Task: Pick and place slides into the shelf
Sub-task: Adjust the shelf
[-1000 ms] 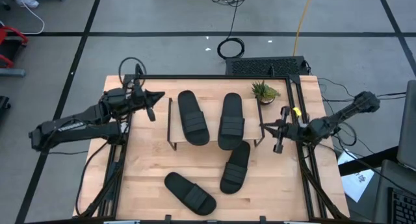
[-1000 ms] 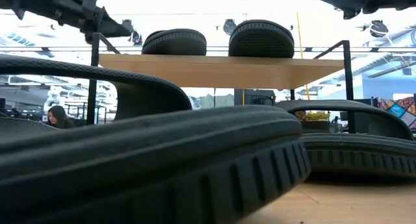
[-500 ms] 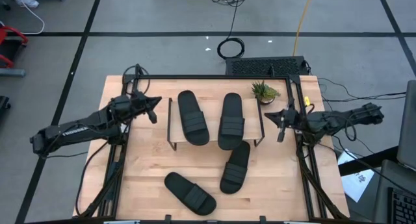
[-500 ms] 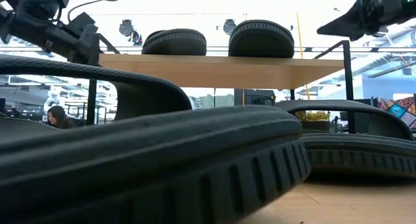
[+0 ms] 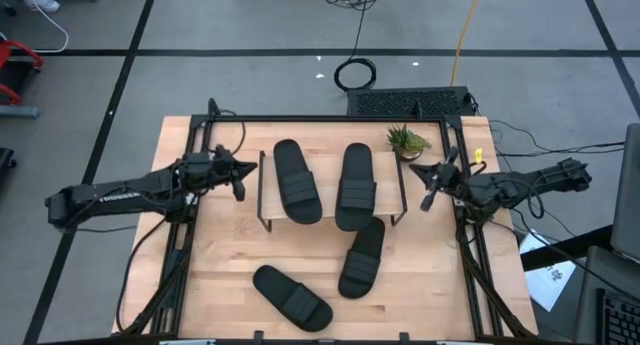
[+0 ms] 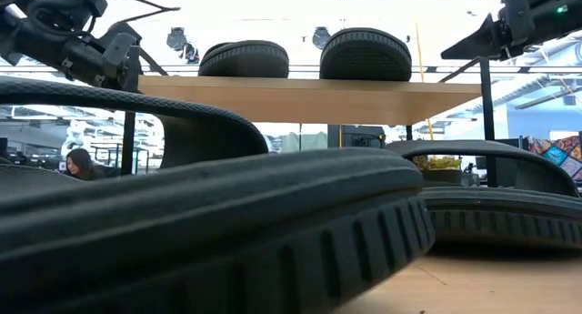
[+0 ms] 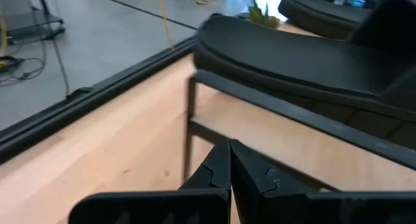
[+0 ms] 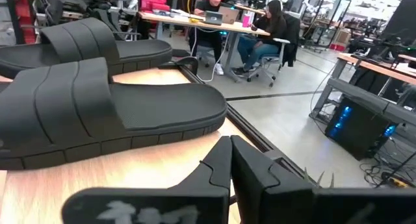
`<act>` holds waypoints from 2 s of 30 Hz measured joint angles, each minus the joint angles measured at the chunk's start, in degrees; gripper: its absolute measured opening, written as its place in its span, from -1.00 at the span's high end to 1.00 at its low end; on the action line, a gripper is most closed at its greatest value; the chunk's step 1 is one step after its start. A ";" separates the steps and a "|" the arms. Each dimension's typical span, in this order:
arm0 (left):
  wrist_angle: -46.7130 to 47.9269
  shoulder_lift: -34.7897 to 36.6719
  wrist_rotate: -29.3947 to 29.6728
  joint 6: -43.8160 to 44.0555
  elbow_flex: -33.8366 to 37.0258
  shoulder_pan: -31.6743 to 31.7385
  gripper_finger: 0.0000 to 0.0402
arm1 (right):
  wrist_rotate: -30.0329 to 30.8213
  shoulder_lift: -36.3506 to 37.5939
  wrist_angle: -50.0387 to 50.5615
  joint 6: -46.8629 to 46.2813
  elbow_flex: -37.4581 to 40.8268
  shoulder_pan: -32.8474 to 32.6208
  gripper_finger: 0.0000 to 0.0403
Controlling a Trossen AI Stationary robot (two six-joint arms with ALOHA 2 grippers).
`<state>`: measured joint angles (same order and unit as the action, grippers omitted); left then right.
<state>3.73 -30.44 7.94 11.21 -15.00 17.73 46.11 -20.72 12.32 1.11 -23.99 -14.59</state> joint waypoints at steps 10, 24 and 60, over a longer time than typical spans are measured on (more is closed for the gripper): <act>-3.79 -4.19 2.56 -0.12 0.00 -4.55 1.00 | -2.89 -1.17 -0.56 -0.44 0.00 0.00 1.00; -4.25 -5.21 4.61 2.41 -0.07 -10.79 1.00 | -2.93 -2.84 0.45 -0.46 0.00 0.00 1.00; 7.89 -7.38 10.08 -1.76 -8.08 -15.98 0.97 | -3.69 -4.27 -0.22 -0.49 0.00 -0.02 1.00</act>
<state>11.62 -37.82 18.03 9.44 -23.09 1.75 42.42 -24.99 12.10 0.61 -23.99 -14.61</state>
